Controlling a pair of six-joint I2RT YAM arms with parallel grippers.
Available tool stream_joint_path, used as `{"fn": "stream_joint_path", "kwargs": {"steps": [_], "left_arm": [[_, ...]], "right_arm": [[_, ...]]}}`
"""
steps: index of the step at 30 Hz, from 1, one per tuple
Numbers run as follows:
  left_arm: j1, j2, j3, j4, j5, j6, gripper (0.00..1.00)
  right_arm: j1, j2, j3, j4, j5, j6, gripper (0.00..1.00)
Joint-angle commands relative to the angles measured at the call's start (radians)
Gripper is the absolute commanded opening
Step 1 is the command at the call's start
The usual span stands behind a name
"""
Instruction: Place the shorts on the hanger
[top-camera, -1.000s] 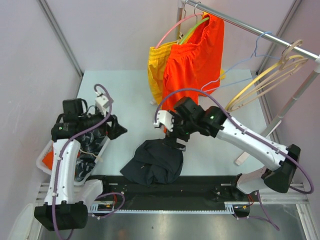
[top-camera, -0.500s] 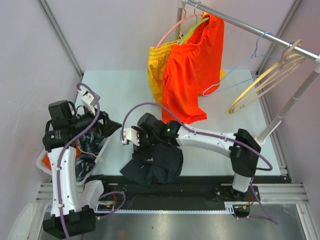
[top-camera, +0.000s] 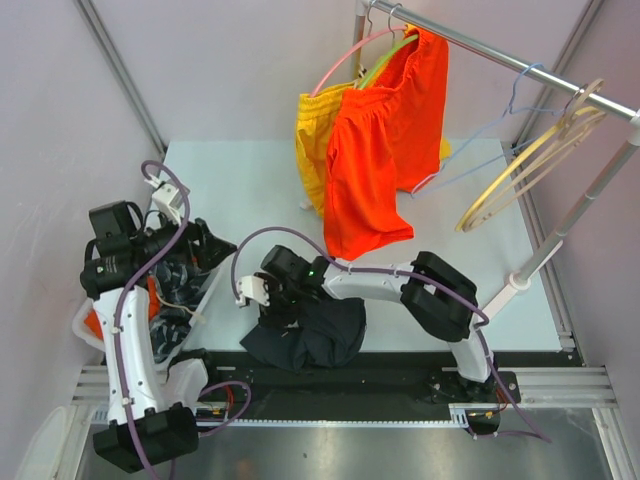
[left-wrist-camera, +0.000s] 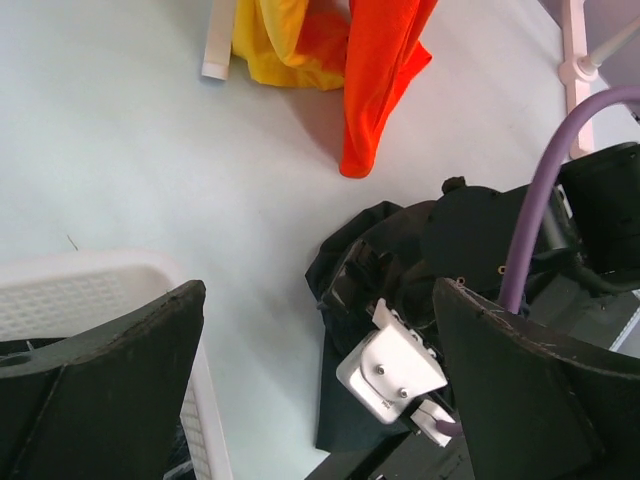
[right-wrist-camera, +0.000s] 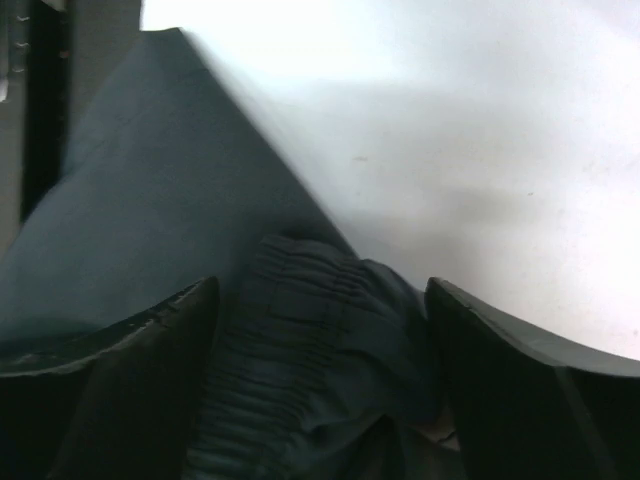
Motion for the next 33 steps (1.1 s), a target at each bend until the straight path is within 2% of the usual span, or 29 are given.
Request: {"fn": "stream_joint_path", "kwargs": {"steps": [1,2,7,9,14,16,19,20,23,24,27,31,33], "left_arm": [[0.05,0.008,0.052,-0.024,0.069,0.014,1.0],[0.061,0.014,0.054,-0.03,0.073,0.022,1.0],[0.081,0.064,0.069,-0.039,0.131,0.094,0.98],[0.08,0.081,0.071,-0.007,0.162,0.124,0.98],[0.06,0.06,0.072,0.039,0.256,0.232,0.99],[0.025,0.034,0.086,0.033,0.25,0.311,0.99],[-0.086,-0.004,0.094,0.031,0.178,0.387,0.99],[-0.153,-0.011,0.095,0.039,0.137,0.394,0.99],[-0.222,-0.043,0.092,0.135,0.107,0.352,0.98],[-0.224,-0.049,0.09,0.166,0.116,0.291,0.98],[-0.238,-0.057,0.115,0.234,0.157,0.234,0.97],[-0.297,-0.074,0.159,0.212,0.138,0.305,0.95],[-0.37,-0.095,0.166,0.183,0.097,0.373,0.88]], "right_arm": [[-0.023,0.001,0.032,0.084,0.029,-0.012,0.68],[-0.029,-0.018,0.034,0.081,0.028,-0.006,0.5],[-0.102,-0.156,0.062,0.027,-0.05,0.063,0.11],[-0.143,-0.24,0.088,0.017,-0.121,0.127,0.0],[-0.231,-0.378,0.132,0.007,-0.251,0.219,0.0],[-0.272,-0.436,0.137,0.024,-0.331,0.244,0.0],[-0.3,-0.495,0.147,0.088,-0.374,0.307,0.0],[-0.308,-0.504,0.157,0.099,-0.379,0.319,0.0],[-0.311,-0.533,0.201,0.124,-0.408,0.347,0.0],[-0.311,-0.536,0.213,0.121,-0.423,0.348,0.0],[-0.311,-0.556,0.23,0.104,-0.448,0.355,0.0],[-0.311,-0.558,0.25,-0.005,-0.52,0.315,0.0],[-0.311,-0.549,0.252,-0.071,-0.561,0.295,0.0]]}}
